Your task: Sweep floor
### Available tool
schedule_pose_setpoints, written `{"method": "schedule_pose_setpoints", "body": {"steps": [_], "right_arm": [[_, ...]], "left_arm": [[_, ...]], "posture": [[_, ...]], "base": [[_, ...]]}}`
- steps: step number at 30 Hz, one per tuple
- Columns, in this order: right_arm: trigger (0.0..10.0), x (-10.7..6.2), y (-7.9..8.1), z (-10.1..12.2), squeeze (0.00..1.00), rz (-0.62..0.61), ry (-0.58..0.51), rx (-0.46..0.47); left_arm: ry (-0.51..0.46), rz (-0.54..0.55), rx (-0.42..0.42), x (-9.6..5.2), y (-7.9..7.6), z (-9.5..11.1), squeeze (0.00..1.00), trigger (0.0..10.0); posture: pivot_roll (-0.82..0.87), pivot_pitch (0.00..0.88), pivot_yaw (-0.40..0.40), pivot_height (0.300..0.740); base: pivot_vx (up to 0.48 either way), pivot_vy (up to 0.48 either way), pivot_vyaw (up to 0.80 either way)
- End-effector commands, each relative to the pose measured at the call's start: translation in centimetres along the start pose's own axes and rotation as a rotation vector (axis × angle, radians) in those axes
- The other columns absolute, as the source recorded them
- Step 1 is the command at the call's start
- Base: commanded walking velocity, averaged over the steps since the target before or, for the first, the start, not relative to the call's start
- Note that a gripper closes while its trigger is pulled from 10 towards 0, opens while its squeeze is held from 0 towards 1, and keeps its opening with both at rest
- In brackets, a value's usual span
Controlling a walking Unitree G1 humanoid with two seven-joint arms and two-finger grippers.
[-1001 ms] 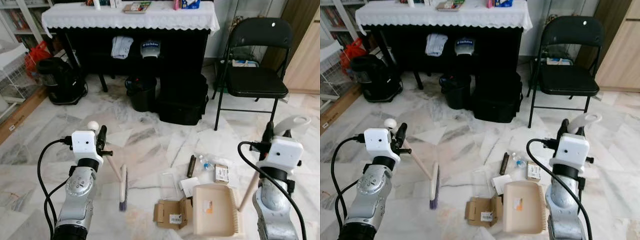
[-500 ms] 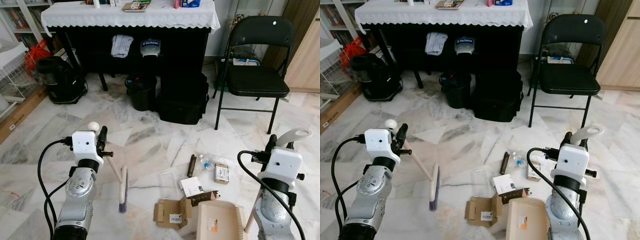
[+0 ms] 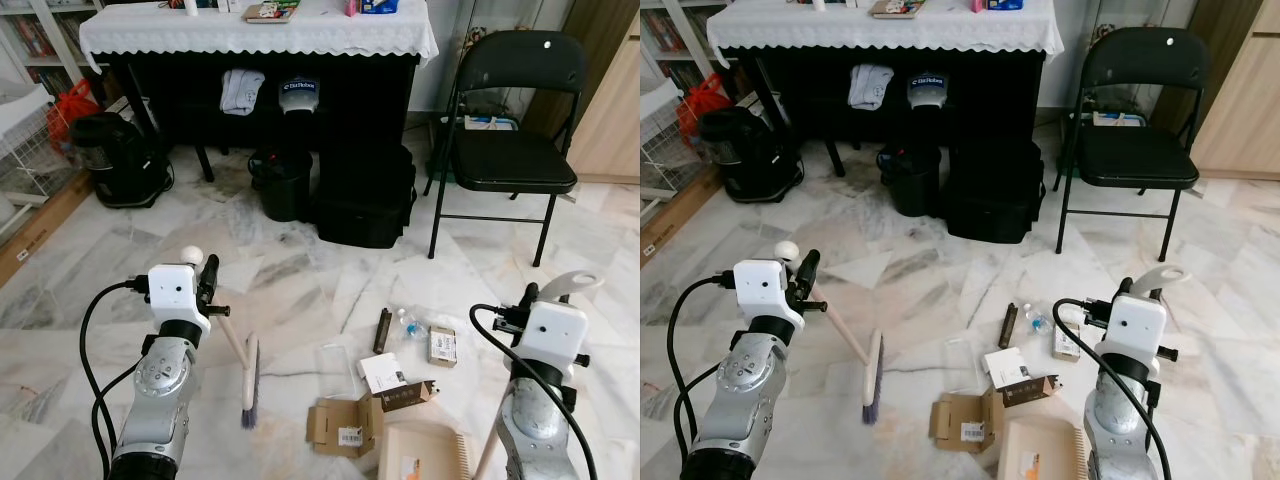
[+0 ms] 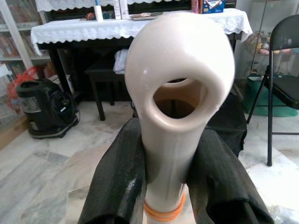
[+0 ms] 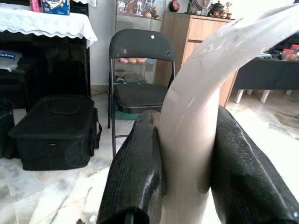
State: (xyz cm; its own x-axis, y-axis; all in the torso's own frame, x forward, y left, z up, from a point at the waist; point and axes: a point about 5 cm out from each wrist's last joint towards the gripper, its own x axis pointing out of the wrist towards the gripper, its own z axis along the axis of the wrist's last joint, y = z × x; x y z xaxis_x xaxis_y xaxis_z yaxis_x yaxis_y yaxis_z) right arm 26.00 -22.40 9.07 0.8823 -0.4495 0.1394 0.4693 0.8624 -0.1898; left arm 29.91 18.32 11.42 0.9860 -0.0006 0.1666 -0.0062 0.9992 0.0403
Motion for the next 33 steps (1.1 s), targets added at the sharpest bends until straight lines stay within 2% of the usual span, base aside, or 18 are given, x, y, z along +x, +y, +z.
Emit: {"method": "schedule_pose_setpoints", "body": {"steps": [1, 8, 13, 20, 24, 27, 30, 33], "right_arm": [[10.0, 0.6, 0.3, 0.4, 0.0, 0.016, -0.032, 0.005], [10.0, 1.3, 1.7, -1.6, 0.0, 0.087, 0.022, -0.026], [10.0, 1.5, 2.1, -2.1, 0.0, 0.1, 0.035, -0.032], [10.0, 1.9, 2.7, -2.4, 0.0, 0.128, 0.023, -0.033], [10.0, 2.2, 3.5, -1.7, 0.0, 0.185, -0.004, 0.007], [10.0, 2.4, 3.6, -1.2, 0.0, 0.182, -0.022, 0.036], [10.0, 2.5, 3.4, -1.0, 0.0, 0.172, -0.061, 0.01], [10.0, 2.6, 3.5, -1.2, 0.0, 0.185, -0.053, 0.007]], "left_arm": [[-0.03, -0.007, 0.006, 0.3, 0.1, 0.5, 0.0, 10.0], [-0.029, -0.017, 0.003, 0.5, -0.2, 0.5, 0.0, 10.0], [-0.034, -0.015, 0.002, 0.6, -0.1, 0.5, 0.0, 10.0], [-0.034, -0.017, -0.002, 0.6, -0.1, 0.4, 0.0, 10.0], [-0.034, -0.014, -0.018, 0.9, -0.1, 0.3, 0.0, 10.0], [-0.041, -0.012, -0.025, 1.0, -0.2, 0.5, 0.0, 10.0], [-0.046, -0.012, -0.028, 1.1, -0.4, 0.5, 0.0, 10.0], [-0.047, -0.014, -0.03, 1.1, -0.4, 0.6, 0.0, 10.0]], "posture": [[-0.03, 0.099, 0.049, 0.74], [-0.02, 0.113, 0.046, 0.74], [-0.02, 0.12, 0.042, 0.74], [-0.02, 0.124, 0.036, 0.74], [-0.03, 0.125, 0.03, 0.74], [-0.03, 0.125, 0.026, 0.74], [-0.03, 0.125, 0.024, 0.74], [-0.03, 0.127, 0.022, 0.74]], "base": [[0.0, 0.0, 0.0], [0.0, 0.0, 0.0], [0.0, 0.0, 0.0], [0.0, 0.0, 0.0], [0.0, 0.0, 0.0], [0.0, 0.0, 0.0], [0.0, 0.0, 0.0], [0.0, 0.0, 0.0]]}}
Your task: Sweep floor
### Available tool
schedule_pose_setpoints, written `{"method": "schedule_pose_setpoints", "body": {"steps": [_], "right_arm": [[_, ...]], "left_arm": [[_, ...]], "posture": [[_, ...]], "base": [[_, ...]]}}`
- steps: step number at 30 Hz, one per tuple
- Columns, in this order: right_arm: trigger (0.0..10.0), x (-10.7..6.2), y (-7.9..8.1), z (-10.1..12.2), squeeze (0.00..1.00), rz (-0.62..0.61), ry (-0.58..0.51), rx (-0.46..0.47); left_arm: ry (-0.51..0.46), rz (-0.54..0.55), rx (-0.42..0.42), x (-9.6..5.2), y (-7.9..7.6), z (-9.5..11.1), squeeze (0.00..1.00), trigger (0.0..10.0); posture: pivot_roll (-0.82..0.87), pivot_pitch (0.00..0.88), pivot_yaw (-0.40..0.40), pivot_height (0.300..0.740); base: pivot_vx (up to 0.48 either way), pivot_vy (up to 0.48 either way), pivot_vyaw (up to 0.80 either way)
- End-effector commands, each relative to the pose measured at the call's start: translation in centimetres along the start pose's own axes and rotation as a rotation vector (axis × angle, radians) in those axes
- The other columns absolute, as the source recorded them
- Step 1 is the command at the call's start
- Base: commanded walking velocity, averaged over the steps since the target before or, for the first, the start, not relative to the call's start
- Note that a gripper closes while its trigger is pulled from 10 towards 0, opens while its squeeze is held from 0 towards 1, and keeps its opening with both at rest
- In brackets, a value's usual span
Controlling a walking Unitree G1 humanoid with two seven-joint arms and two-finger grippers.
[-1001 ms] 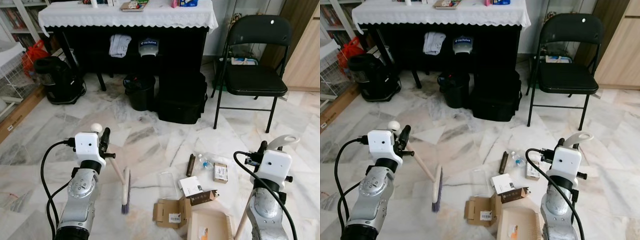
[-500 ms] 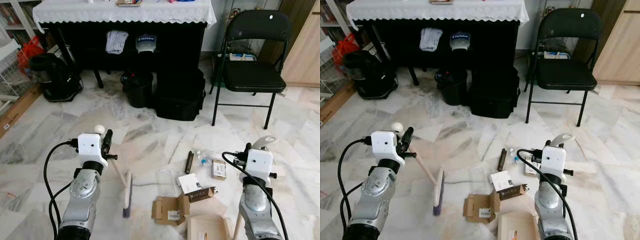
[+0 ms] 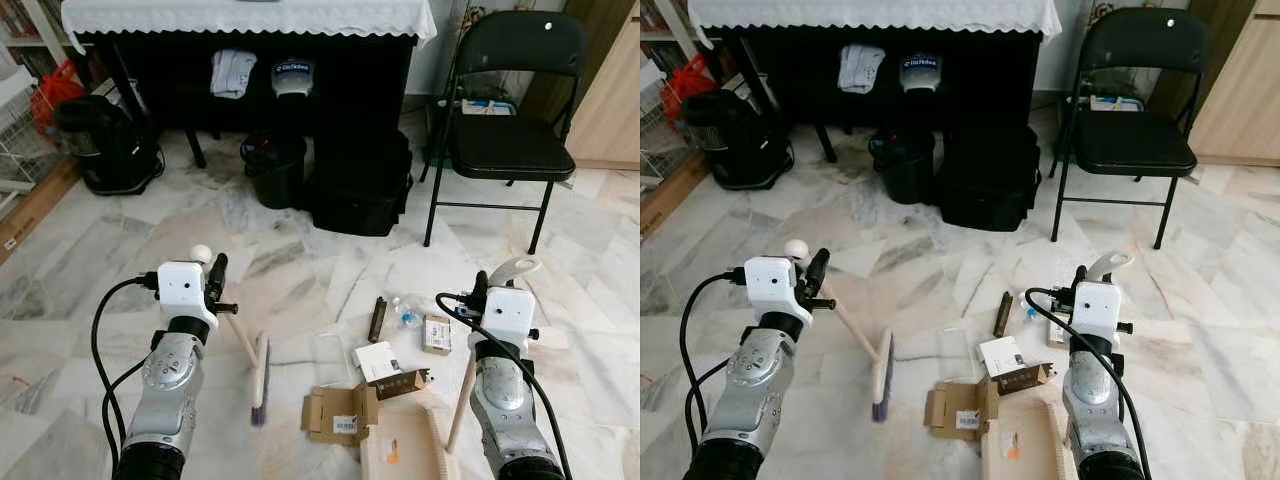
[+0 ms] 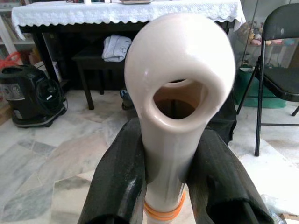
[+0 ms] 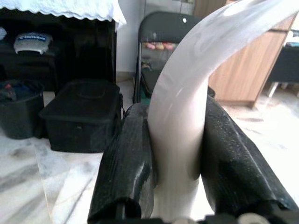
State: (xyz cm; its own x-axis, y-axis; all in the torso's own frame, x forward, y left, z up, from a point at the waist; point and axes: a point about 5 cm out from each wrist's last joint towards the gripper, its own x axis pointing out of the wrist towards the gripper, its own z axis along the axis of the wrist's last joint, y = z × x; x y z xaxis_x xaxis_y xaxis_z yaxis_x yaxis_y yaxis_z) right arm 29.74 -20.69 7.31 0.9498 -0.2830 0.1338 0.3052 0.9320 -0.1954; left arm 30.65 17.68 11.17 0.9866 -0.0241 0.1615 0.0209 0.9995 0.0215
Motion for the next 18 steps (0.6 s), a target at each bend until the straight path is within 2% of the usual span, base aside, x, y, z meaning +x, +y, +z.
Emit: {"method": "schedule_pose_setpoints", "body": {"steps": [1, 11, 18], "right_arm": [[10.0, 0.3, -0.1, 0.2, 0.0, 0.01, -0.021, -0.014], [10.0, 0.5, 0.7, 0.3, 0.0, 0.078, -0.06, -0.07], [10.0, 0.8, 1.1, 0.9, 0.0, 0.092, -0.094, -0.069]], "left_arm": [[-0.052, 0.009, -0.006, 0.3, 0.2, 0.9, 0.0, 10.0], [-0.067, 0.02, -0.016, 0.3, 0.4, 0.9, 0.0, 10.0], [-0.059, 0.038, -0.07, 0.6, 0.3, 0.5, 0.0, 10.0]], "posture": [[-0.03, 0.127, 0.022, 0.74], [-0.03, 0.14, 0.016, 0.74], [-0.04, 0.152, 0.01, 0.74]], "base": [[0.0, 0.0, 0.0], [0.0, 0.0, 0.0], [0.0, 0.0, 0.0]]}}
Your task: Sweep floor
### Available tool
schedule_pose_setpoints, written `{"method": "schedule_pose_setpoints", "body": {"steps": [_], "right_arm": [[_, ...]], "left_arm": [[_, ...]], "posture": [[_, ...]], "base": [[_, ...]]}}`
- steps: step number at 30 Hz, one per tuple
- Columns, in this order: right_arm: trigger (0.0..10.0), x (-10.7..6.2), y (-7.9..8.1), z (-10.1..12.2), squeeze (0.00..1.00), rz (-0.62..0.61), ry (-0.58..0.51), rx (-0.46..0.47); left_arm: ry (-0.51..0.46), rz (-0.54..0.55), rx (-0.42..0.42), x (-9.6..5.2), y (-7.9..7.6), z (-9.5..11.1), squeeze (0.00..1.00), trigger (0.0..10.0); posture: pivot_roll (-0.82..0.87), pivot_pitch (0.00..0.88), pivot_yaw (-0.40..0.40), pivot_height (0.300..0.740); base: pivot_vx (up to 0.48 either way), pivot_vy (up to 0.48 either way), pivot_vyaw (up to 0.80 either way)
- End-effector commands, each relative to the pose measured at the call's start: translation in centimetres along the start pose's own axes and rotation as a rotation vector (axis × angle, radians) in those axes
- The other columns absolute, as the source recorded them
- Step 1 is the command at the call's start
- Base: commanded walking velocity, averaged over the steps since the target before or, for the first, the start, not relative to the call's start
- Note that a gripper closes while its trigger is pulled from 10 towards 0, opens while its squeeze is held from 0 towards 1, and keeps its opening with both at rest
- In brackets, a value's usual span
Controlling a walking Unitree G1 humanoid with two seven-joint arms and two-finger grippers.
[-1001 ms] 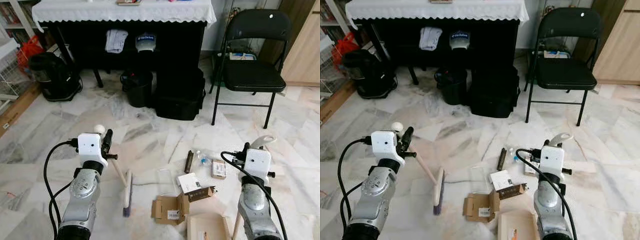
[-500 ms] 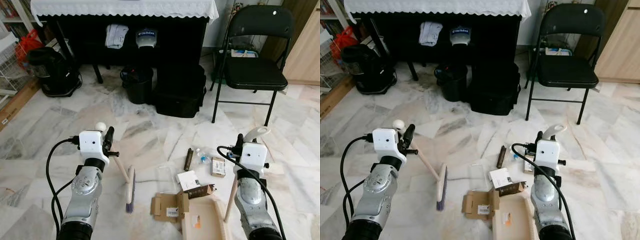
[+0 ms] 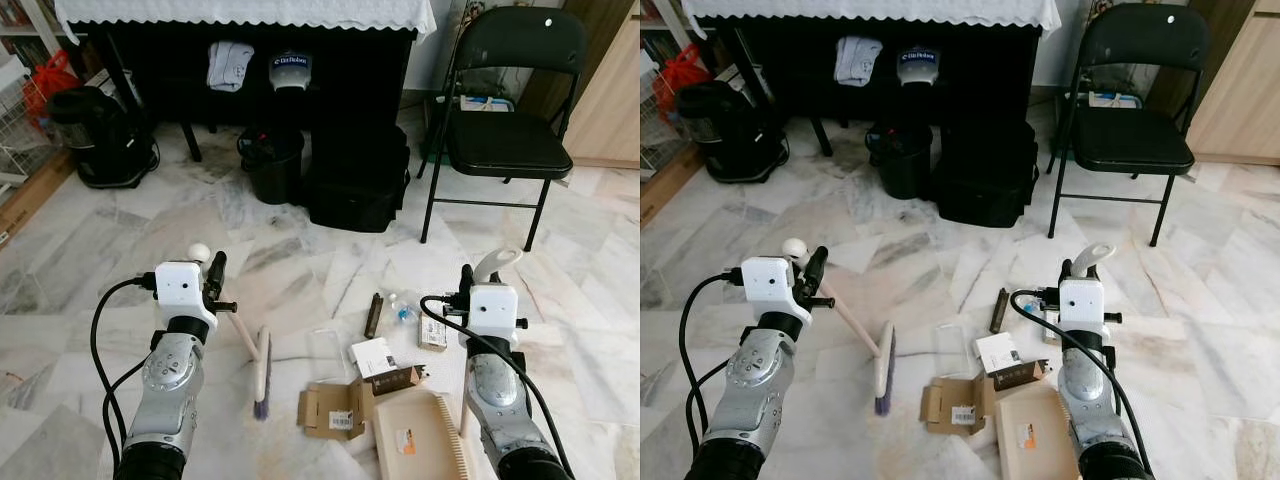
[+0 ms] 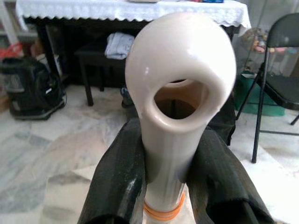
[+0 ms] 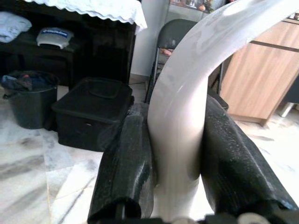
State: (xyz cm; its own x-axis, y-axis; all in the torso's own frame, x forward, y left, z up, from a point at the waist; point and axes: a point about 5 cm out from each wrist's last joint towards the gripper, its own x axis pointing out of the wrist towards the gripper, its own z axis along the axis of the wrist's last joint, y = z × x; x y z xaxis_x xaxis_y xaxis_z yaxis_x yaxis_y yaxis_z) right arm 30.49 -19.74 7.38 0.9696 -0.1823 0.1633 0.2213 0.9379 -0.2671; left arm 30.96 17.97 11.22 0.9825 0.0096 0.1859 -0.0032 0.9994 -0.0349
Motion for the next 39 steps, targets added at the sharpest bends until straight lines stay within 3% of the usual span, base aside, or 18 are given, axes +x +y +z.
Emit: {"method": "schedule_pose_setpoints", "body": {"steps": [1, 15, 22, 34, 39], "right_arm": [[10.0, 0.5, -0.3, 0.6, 0.0, -0.03, -0.043, -0.046], [10.0, 0.6, 0.4, 0.2, 0.0, 0.027, -0.034, -0.093], [10.0, 1.2, 0.7, -0.3, 0.0, -0.003, 0.065, 0.114], [10.0, 1.6, 0.6, 0.0, 0.0, 0.023, 0.053, 0.104], [10.0, 1.7, 0.8, 0.4, 0.0, 0.054, 0.016, 0.054]], "left_arm": [[-0.035, -0.001, -0.018, 0.3, -0.2, 0.5, 0.0, 10.0], [-0.04, -0.01, -0.019, -0.1, -0.2, 0.4, 0.0, 10.0], [-0.033, -0.021, -0.023, -0.3, -0.3, 0.4, 0.0, 10.0], [-0.024, -0.028, -0.033, -0.8, -0.5, 0.2, 0.0, 10.0], [-0.024, -0.023, -0.037, -0.8, -0.5, 0.1, 0.0, 10.0]], "posture": [[-0.04, 0.154, 0.01, 0.74], [-0.02, 0.166, 0.005, 0.74], [-0.02, 0.181, 0.003, 0.74], [-0.02, 0.197, -0.008, 0.74], [-0.02, 0.195, -0.013, 0.74]], "base": [[0.0, 0.0, 0.0], [0.0, 0.0, 0.0], [0.0, 0.0, 0.0], [0.0, 0.0, 0.0], [0.0, 0.0, 0.0]]}}
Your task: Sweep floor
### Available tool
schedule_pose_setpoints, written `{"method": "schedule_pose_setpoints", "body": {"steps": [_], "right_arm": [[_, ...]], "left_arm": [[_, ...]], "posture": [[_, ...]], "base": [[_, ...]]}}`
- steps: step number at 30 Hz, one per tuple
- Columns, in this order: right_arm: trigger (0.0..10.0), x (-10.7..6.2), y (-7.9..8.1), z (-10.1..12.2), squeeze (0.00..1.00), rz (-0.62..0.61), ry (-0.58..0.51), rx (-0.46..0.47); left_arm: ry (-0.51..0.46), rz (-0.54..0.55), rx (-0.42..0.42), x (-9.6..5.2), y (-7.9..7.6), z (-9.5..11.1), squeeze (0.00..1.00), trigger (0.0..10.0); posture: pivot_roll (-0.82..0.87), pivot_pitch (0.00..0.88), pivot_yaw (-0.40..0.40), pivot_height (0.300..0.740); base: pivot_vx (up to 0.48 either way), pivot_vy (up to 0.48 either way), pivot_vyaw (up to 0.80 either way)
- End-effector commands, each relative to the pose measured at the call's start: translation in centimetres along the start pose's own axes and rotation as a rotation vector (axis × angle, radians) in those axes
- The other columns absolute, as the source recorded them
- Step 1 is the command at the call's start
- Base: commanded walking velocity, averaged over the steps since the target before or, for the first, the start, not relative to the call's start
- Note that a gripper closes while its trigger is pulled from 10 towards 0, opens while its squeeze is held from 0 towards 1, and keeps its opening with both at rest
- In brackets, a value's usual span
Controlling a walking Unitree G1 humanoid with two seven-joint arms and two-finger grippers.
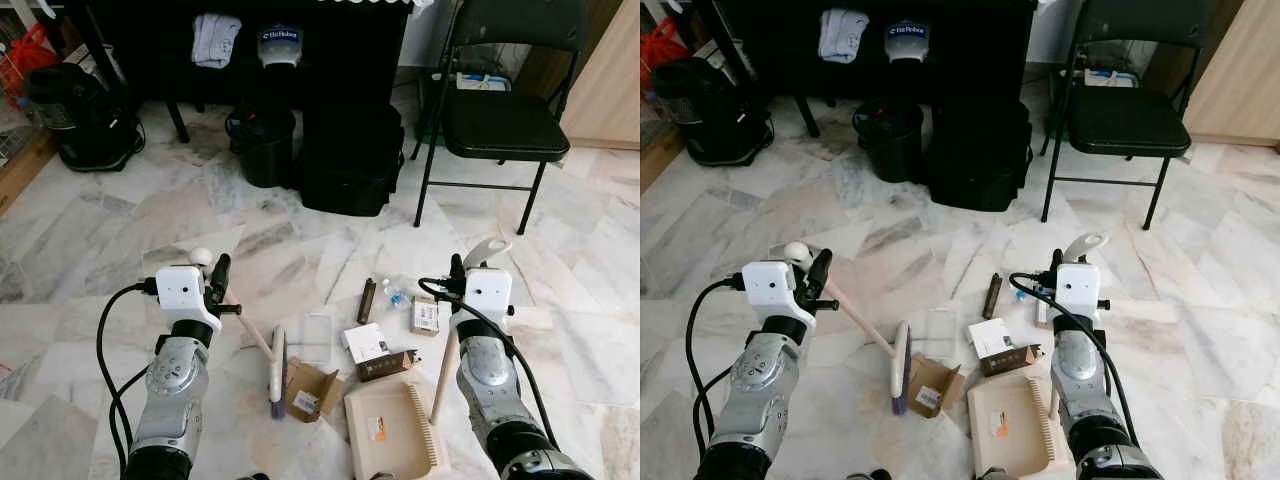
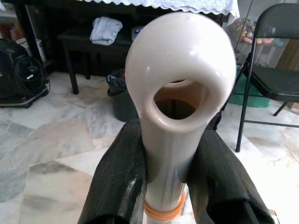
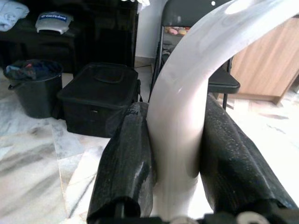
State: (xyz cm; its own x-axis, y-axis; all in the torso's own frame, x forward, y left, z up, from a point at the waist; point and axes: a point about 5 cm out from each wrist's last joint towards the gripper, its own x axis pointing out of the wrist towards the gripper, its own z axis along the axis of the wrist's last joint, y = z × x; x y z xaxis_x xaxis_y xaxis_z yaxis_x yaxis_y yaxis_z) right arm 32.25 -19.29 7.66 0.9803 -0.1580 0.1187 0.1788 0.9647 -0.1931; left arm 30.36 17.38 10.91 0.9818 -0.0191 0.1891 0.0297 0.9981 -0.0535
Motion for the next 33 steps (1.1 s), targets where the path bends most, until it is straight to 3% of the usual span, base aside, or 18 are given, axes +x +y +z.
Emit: {"method": "schedule_pose_setpoints", "body": {"steps": [1, 8, 11, 14, 21, 29, 33], "right_arm": [[10.0, 0.0, 0.1, 0.3, 0.0, 0.021, -0.028, -0.034], [10.0, -0.1, 0.4, 0.6, 0.0, 0.051, -0.074, -0.103], [10.0, -0.1, 0.2, 0.9, 0.0, 0.033, -0.106, -0.163], [10.0, 0.0, 0.0, 1.4, 0.0, 0.014, -0.131, -0.164], [10.0, 0.6, 1.0, 2.0, 0.0, 0.061, -0.094, 0.04], [10.0, 0.5, 1.4, 1.9, 0.0, 0.076, -0.088, 0.031], [10.0, 0.5, 1.5, 1.9, 0.0, 0.115, -0.073, 0.077]], "left_arm": [[-0.023, 0.006, -0.014, -0.2, 0.0, 0.3, 0.0, 10.0], [-0.03, 0.004, -0.024, -0.3, -0.2, 0.4, 0.0, 10.0], [-0.039, 0.017, -0.064, -0.1, -0.3, 0.7, 0.0, 10.0], [-0.046, 0.025, -0.09, 0.0, -0.4, 0.9, 0.0, 10.0], [-0.037, -0.009, -0.128, 0.1, -0.8, 0.9, 0.0, 10.0], [-0.01, -0.053, -0.221, 0.2, -1.2, 0.9, 0.0, 10.0], [-0.006, -0.044, -0.26, 0.3, -0.8, 0.8, 0.0, 10.0]], "posture": [[-0.02, 0.195, -0.013, 0.74], [-0.03, 0.2, -0.02, 0.74], [-0.03, 0.206, -0.023, 0.74], [-0.03, 0.207, -0.027, 0.74], [-0.04, 0.215, -0.035, 0.74], [-0.04, 0.219, -0.043, 0.74], [-0.04, 0.217, -0.045, 0.74]], "base": [[0.0, 0.0, 0.0], [0.0, 0.0, 0.0], [0.0, 0.0, 0.0], [0.0, 0.0, 0.0], [0.0, 0.0, 0.0], [0.0, 0.0, 0.0], [0.0, 0.0, 0.0]]}}
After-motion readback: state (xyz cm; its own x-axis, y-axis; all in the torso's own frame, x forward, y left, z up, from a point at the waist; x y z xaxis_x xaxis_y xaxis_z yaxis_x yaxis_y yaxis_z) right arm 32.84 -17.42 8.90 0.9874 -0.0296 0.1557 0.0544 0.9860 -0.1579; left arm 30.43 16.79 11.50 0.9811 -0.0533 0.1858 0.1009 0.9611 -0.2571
